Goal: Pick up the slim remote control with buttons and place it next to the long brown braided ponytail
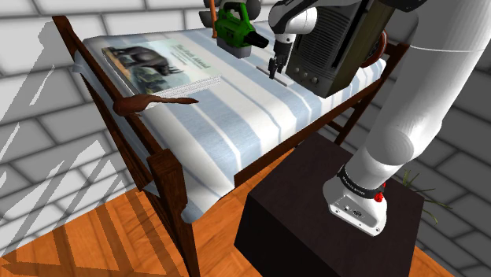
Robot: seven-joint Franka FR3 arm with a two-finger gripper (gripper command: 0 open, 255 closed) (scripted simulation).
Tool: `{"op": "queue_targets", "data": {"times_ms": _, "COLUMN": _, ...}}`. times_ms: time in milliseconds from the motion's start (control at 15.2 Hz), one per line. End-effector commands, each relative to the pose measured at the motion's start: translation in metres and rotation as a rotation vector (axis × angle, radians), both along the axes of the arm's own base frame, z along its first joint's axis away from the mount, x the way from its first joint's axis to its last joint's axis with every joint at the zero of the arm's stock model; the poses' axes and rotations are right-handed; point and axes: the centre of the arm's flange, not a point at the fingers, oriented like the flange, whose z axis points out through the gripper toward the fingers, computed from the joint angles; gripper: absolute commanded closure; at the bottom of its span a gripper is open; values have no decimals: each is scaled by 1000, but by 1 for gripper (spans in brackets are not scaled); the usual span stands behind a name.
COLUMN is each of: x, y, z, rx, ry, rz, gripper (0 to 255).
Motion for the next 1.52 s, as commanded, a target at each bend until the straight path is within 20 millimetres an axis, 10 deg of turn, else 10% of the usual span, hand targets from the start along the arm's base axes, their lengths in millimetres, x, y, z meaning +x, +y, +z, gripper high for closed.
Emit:
{"op": "queue_targets", "data": {"times_ms": 0, "x": 0, "y": 0, "z": 0, "rx": 0, "ry": 0, "rz": 0, "gripper": 255}}
{"op": "queue_targets", "data": {"times_ms": 1452, "x": 0, "y": 0, "z": 100, "rx": 0, "ry": 0, "rz": 0, "gripper": 255}}
